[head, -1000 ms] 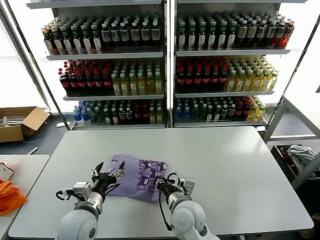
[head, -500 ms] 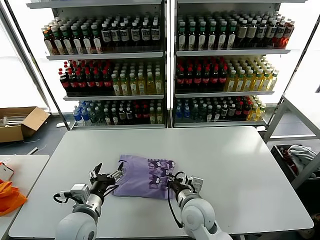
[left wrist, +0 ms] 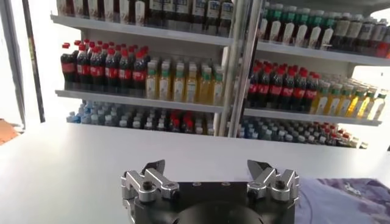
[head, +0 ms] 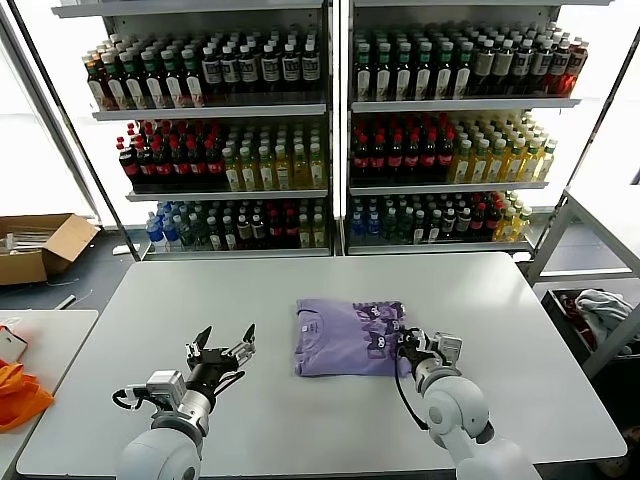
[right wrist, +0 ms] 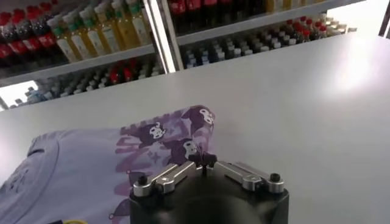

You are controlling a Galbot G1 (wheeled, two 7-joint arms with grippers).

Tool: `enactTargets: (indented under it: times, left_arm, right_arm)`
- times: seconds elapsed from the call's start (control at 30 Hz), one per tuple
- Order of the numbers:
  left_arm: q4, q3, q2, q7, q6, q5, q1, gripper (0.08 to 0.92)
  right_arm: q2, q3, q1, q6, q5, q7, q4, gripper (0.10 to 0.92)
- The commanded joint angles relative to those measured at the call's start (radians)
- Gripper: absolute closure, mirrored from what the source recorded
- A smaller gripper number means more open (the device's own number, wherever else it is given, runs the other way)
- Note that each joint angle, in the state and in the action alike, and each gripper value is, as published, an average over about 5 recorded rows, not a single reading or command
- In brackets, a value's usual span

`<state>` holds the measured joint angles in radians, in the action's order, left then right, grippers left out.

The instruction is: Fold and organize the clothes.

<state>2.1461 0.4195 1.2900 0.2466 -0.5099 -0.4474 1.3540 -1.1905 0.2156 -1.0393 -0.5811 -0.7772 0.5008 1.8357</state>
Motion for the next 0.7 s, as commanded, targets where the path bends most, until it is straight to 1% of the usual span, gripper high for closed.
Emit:
enactTargets:
  times: [0.03, 0.2, 0.27, 0.37, 0.47, 0.7]
  left_arm:
    - [0.004, -0.003, 0.008, -0.001, 0.0, 0.0, 0.008, 0.177]
    - [0.005, -0.006, 0.02, -0.002, 0.001, 0.001, 0.016, 0.177]
    - [0.006, -0.009, 0.027, -0.002, 0.001, 0.003, 0.017, 0.177]
    - [0.01, -0.012, 0.036, -0.004, 0.002, 0.004, 0.02, 0.177]
    - [0.015, -0.011, 0.04, -0.005, 0.004, 0.003, 0.025, 0.177]
    - [0.024, -0.009, 0.045, -0.006, 0.006, 0.003, 0.048, 0.177]
  right_arm:
    - [0.036, 0.077, -0.014, 0.006, 0.14, -0.098, 0.005, 0.836]
    - [-0.006, 0.101, -0.05, 0.03, 0.319, -0.14, 0.156, 0.691]
    - [-0.013, 0.082, -0.071, 0.037, 0.356, -0.148, 0.205, 0.63]
    - [-0.026, 0.045, -0.104, 0.035, 0.361, -0.144, 0.237, 0.544]
    - [-0.046, 0.02, -0.125, 0.033, 0.318, -0.115, 0.221, 0.457]
    - [-0.116, 0.033, -0.151, 0.024, 0.097, -0.007, 0.162, 0.277]
